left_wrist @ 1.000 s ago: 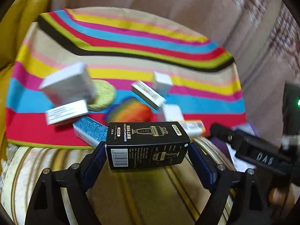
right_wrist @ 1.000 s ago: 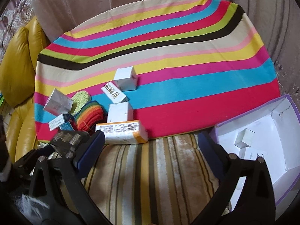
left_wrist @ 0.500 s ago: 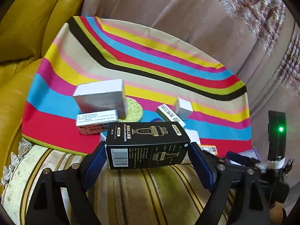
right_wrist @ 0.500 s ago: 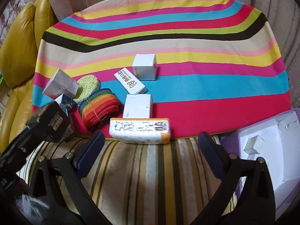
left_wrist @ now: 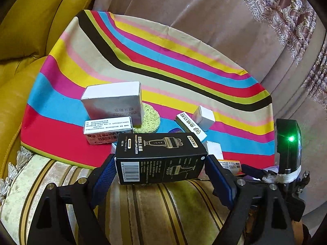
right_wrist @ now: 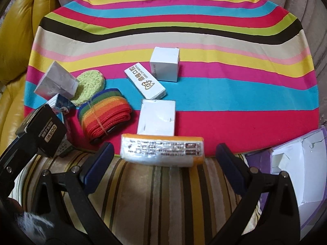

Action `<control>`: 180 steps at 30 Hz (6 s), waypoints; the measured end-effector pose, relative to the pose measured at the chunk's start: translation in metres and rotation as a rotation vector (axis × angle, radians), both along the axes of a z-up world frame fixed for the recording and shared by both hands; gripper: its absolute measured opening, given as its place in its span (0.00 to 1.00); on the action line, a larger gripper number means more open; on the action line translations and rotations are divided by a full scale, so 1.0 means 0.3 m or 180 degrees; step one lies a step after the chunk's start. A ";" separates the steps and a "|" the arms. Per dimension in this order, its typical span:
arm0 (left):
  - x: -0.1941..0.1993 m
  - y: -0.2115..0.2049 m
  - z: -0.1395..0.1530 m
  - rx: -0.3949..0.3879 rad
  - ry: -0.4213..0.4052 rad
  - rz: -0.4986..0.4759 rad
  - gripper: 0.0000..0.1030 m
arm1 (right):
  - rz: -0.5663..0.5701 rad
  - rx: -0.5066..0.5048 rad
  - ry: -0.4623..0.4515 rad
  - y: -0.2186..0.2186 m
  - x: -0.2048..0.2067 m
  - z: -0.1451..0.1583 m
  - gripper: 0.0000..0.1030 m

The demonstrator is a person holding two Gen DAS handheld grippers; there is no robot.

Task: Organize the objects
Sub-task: 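Grasp the black brush box with the left gripper while the right grasps the orange-striped white box, then carry both boxes over the purple box and open both grippers, then move both grippers back over the table, then grasp the white medicine box with printed text with the left gripper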

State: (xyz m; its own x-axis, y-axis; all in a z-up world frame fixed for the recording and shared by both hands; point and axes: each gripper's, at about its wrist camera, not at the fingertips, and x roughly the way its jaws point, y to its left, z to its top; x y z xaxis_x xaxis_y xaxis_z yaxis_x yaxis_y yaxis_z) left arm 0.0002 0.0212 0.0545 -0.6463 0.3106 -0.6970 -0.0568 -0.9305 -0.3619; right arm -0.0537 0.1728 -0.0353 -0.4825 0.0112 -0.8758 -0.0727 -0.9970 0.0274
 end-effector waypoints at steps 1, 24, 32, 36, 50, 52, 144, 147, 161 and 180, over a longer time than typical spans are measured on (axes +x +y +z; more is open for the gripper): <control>-0.003 0.000 -0.002 0.0000 -0.0009 0.0000 0.84 | -0.0006 0.0010 -0.0006 0.000 -0.001 -0.002 0.97; -0.012 0.101 0.022 -0.0241 0.0089 -0.0240 0.84 | -0.0107 -0.0264 0.0197 0.090 0.077 0.043 0.76; -0.016 0.219 0.040 -0.0275 0.0194 -0.0520 0.84 | -0.0359 -0.0338 0.0312 0.207 0.128 0.068 0.76; -0.020 0.294 0.051 -0.0298 0.0263 -0.0695 0.84 | -0.0487 -0.0375 0.0357 0.266 0.146 0.076 0.76; -0.009 0.586 0.065 -0.0378 0.0401 -0.1356 0.84 | -0.1121 -0.0342 0.0458 0.555 0.276 0.087 0.76; -0.004 0.630 0.065 -0.0401 0.0414 -0.1459 0.84 | -0.1220 -0.0323 0.0449 0.598 0.295 0.084 0.76; -0.008 -0.067 0.024 0.0173 -0.0011 -0.0007 0.86 | -0.0784 -0.0210 0.0272 0.404 0.190 0.091 0.86; -0.028 -0.126 0.014 0.0177 -0.0029 0.0125 0.86 | -0.0676 -0.0207 0.0252 0.360 0.168 0.087 0.86; -0.228 -0.209 -0.097 -0.0013 -0.0516 0.0380 0.88 | -0.0314 -0.0249 0.0226 0.204 0.101 0.088 0.86; -0.306 -0.232 -0.185 0.0076 -0.0786 0.0408 0.76 | 0.0058 -0.0269 0.0408 0.042 0.028 0.150 0.91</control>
State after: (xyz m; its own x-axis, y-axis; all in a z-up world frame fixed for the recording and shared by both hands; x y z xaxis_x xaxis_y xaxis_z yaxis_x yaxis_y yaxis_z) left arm -0.0914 -0.0485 -0.0010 -0.4929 0.2555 -0.8318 0.1534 -0.9155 -0.3720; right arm -0.0453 0.1853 0.0098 -0.5899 -0.0696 -0.8044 -0.0453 -0.9919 0.1191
